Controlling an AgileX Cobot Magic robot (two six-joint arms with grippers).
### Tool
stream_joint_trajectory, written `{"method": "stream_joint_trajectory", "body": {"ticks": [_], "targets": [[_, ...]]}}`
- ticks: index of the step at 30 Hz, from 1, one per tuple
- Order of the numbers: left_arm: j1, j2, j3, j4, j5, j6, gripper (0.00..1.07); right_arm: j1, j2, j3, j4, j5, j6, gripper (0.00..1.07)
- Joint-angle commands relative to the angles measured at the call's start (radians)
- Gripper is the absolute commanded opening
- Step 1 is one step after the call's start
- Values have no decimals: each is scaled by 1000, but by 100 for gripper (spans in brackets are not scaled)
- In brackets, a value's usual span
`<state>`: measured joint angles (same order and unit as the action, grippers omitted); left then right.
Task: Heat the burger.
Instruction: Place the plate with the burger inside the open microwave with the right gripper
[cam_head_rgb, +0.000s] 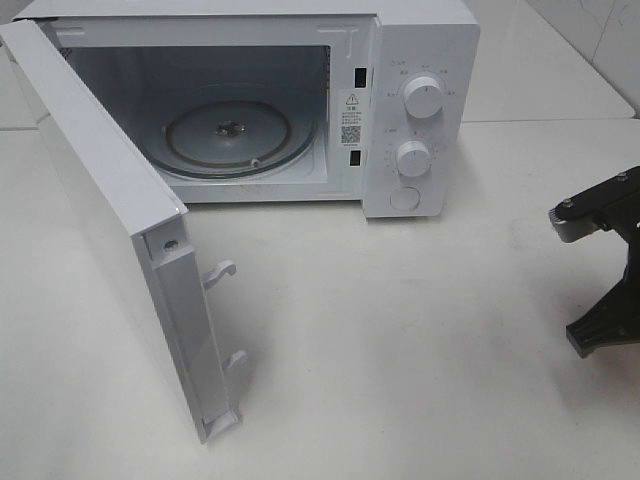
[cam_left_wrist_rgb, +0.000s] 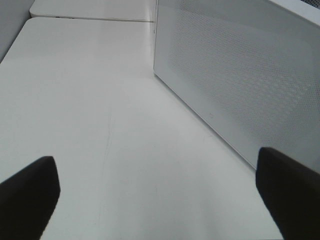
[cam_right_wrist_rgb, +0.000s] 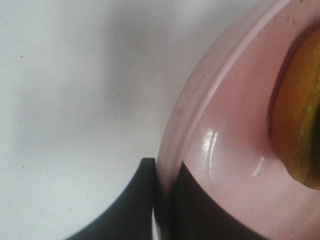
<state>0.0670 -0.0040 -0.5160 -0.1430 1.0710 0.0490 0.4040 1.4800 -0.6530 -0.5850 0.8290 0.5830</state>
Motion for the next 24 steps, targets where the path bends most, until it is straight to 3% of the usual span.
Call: {"method": "stream_joint_trajectory", "body": {"ticks": [1,11,13,19,24], "targets": [[-4,-19,0,-1,0,-1,100,59,-59,16,-49,39,11,0],[-4,-19,0,-1,0,-1,100,202,-76,16,-50,80,11,0],[-4,-19,0,-1,0,-1,100,272,-76,16,-50,93,21,0],[-4,-19,0,-1,0,-1,100,347,-76,16,-55,110,27,0],[-4,-19,0,-1,0,-1,100,463,-76,16,-58,110,23,0]]}}
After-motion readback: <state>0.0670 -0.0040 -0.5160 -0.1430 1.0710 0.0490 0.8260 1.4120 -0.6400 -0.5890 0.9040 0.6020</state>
